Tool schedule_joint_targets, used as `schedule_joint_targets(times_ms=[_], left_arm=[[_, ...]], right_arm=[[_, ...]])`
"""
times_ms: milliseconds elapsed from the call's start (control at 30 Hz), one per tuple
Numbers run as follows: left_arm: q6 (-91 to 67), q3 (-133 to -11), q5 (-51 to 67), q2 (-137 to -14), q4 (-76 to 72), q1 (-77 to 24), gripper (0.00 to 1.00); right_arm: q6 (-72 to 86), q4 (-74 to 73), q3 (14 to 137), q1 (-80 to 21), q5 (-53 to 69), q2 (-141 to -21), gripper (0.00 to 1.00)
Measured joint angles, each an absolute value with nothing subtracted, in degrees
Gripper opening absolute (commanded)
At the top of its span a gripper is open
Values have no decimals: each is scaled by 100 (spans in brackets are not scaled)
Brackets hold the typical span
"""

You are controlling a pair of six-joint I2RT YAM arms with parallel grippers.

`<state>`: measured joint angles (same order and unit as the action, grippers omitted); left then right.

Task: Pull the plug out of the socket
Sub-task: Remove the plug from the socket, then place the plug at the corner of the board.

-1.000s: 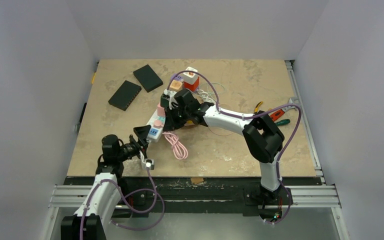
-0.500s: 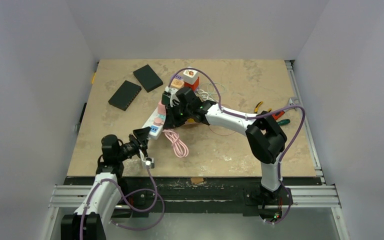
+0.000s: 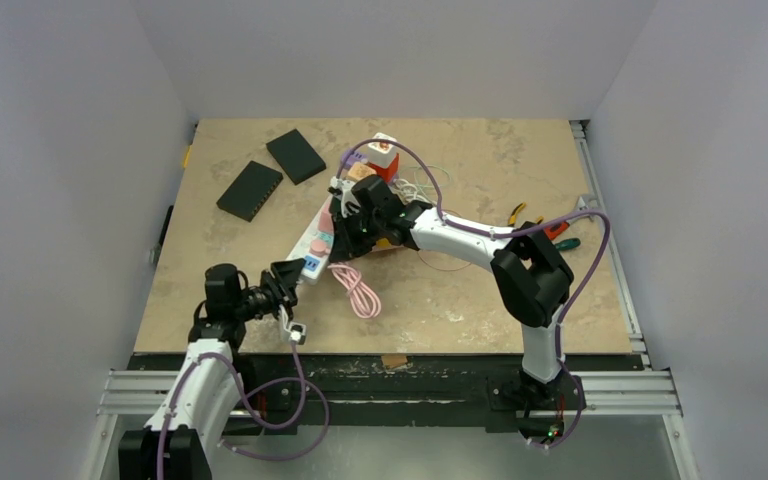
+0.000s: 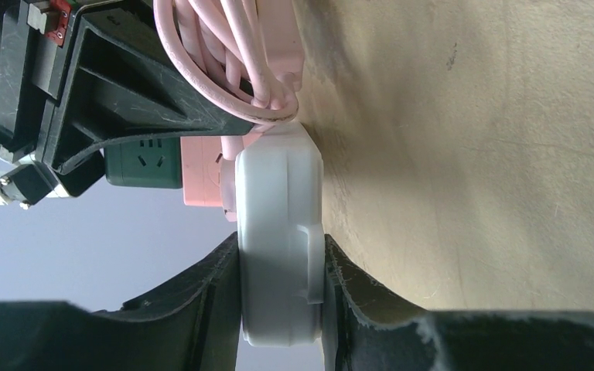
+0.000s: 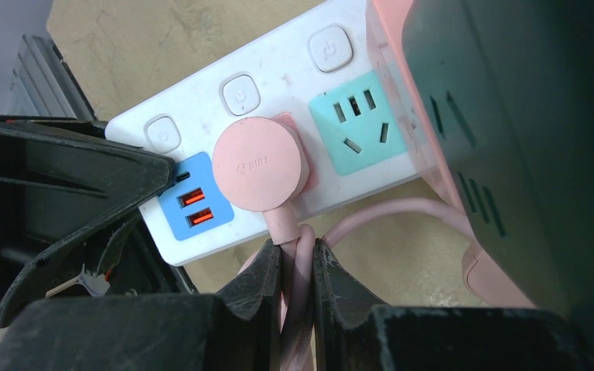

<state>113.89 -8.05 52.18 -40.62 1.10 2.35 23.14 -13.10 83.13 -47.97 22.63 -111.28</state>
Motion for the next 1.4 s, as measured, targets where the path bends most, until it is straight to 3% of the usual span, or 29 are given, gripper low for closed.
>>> schedule_joint_targets(times_ms=[500, 833, 1067, 1200, 1267, 1333, 1400], left_arm=[[11504, -880, 4912, -3959, 576, 167, 0], [10855, -832, 4733, -3979, 242, 174, 2], [10230, -1009, 4466, -4250, -30, 174, 14], [10147, -1020, 4372, -4296, -75, 174, 40], [10136, -1028, 4311, -4289, -38, 174, 46], [10088, -1041, 4075, -4289, 228, 183, 50], [10062, -1039, 3861, -4335, 604, 211, 54]], right_arm=[[3140, 565, 6744, -4685, 2191, -10219, 0], [3299, 1066, 6501, -4591, 2209, -9828, 0], [2906, 596, 6055, -4805, 2102, -9867, 0], [2709, 360, 6040, -5041, 1846, -10141, 0], [2646, 290, 6016, -5175, 1680, -10337, 1], [2617, 294, 5913, -5245, 1546, -10433, 12], [2620, 362, 5782, -5260, 1444, -10425, 31]])
